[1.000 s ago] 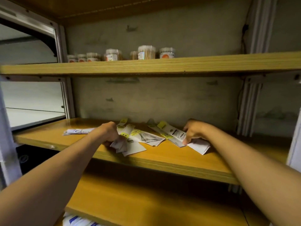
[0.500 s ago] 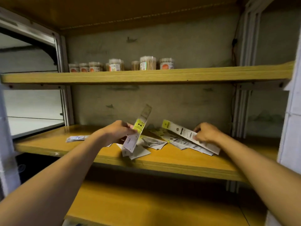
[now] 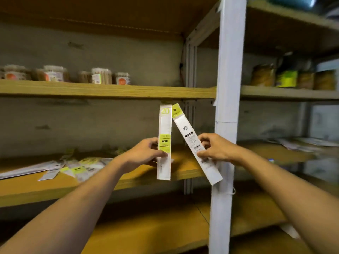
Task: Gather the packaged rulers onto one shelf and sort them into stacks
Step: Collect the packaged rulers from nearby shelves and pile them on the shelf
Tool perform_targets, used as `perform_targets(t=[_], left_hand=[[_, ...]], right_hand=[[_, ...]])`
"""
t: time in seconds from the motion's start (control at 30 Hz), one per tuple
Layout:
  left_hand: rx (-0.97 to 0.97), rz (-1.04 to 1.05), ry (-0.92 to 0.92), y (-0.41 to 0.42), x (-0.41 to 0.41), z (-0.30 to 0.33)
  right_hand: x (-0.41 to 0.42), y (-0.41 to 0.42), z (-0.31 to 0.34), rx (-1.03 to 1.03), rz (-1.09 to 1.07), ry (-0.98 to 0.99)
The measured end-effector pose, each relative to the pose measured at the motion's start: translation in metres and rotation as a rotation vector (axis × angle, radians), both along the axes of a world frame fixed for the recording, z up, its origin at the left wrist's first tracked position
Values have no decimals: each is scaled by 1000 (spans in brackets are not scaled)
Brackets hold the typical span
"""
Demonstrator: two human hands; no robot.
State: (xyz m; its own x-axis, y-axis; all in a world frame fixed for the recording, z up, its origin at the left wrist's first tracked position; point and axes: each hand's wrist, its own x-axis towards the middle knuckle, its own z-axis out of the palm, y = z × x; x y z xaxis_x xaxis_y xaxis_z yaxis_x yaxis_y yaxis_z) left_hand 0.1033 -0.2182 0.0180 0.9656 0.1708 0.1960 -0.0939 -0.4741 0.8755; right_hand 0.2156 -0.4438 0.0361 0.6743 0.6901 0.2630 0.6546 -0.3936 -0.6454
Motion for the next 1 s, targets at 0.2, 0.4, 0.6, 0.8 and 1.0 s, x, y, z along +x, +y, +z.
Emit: perform_targets(t=[0.2,0.4,0.6,0.8,1.0], left_hand=[[1,-290,-45,-107,44,1],[25,-466,-48,-225,92,8],[39,-442,-19,-323,165,4],[-31,-271,29,-399,247,4],[-86,-112,48,-424,309,-7]], right_hand=[[0,-95,-4,106,-150,61],[18,-217,-4,188,-346,37],[61,-347,-23,267,-476,47],[119,-454,-27,223,-560,38],[179,-490,-42,207,-557,47]])
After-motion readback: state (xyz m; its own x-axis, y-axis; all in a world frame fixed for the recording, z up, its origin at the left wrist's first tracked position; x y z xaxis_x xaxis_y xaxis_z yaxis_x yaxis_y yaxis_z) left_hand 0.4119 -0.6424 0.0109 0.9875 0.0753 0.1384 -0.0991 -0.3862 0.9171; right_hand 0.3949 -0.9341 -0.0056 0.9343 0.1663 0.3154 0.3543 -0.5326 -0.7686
